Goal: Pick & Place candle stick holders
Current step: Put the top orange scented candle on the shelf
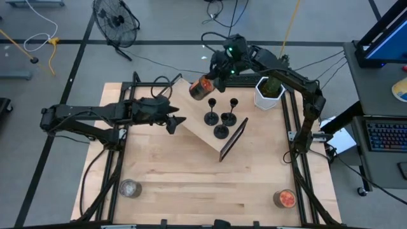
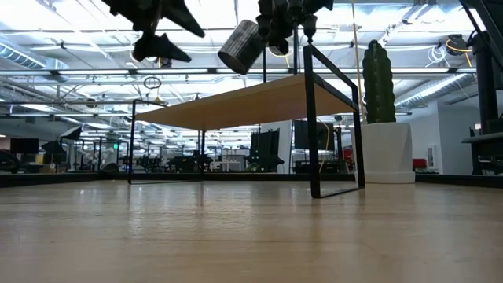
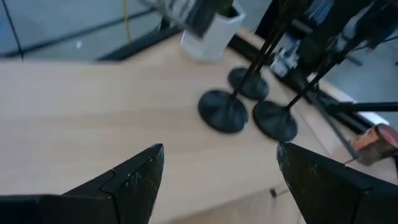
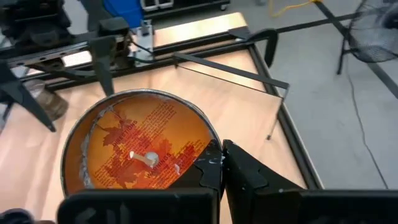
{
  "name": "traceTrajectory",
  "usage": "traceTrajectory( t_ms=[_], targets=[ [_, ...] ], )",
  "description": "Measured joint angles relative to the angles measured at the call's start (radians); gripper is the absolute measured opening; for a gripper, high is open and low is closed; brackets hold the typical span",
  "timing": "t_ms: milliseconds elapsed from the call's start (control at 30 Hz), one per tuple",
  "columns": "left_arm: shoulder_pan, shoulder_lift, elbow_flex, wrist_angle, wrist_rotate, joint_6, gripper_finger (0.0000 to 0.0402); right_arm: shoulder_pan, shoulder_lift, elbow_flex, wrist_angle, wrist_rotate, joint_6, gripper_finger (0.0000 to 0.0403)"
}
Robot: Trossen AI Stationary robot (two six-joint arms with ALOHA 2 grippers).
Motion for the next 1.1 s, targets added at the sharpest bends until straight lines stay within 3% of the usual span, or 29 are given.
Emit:
traceTrajectory(
  t_ms=[500, 833, 1100],
  targets=[
    [0.002, -0.040, 0.000, 0.209, -0.040, 0.080, 0.0321, 0.010, -0.001, 0.000, 0.003, -0.021, 0.003, 0.0000],
    [0.002, -0.044, -0.001, 0.330, -0.150, 0.358, 0.0322, 0.022, -0.001, 0.000, 0.002, -0.021, 0.010, 0.0000],
    [0.002, -0.044, -0.001, 0.355, -0.216, 0.411, 0.0322, 0.023, -0.001, 0.000, 0.003, -0.019, 0.022, 0.0000]
  ],
)
